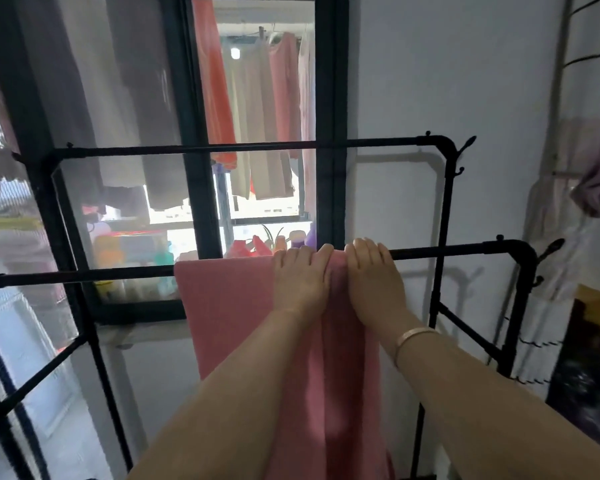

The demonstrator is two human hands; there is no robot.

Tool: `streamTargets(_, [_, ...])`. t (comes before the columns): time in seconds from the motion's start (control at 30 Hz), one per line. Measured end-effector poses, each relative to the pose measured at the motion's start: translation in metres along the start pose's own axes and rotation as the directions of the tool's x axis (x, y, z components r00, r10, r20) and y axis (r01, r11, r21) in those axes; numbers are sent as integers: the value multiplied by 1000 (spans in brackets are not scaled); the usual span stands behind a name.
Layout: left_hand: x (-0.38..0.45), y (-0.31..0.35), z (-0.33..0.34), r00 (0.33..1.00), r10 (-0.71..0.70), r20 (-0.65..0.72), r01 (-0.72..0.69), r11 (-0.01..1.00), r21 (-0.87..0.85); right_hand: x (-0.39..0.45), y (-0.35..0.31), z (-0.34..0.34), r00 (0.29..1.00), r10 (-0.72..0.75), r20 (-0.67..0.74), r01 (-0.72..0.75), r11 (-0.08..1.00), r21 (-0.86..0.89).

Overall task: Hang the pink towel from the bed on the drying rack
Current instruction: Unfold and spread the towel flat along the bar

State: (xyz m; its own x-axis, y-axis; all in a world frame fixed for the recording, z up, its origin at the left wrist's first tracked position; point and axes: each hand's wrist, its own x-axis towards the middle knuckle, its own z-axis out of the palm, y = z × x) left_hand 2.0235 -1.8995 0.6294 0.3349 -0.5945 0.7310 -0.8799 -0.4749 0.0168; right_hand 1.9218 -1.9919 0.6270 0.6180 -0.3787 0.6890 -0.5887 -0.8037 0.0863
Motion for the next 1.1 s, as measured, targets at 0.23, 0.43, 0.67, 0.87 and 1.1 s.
streamTargets(0.23, [-2, 0, 1, 988, 46, -146, -38, 998, 53, -7, 6, 3, 995, 94, -45, -92, 994, 58])
streamTargets(0.43, [-3, -4, 2, 984, 30, -175, -30, 1000, 1, -10, 20, 7, 968, 247, -38, -247, 969, 6])
streamTargets(0.67, [-1, 2, 4, 990, 5, -140, -7, 1000, -13, -10, 26, 6, 952, 299, -65, -300, 954, -16])
streamTargets(0.87, [1, 5, 4, 993, -40, -108, 37, 999, -30, -17, 14, 12, 985, 80, -150, -67, 994, 91])
streamTargets(1.1, [14, 40, 8, 997, 73, -30, -76, 991, -109, -14, 48, 7, 992, -14, -124, 30, 992, 126])
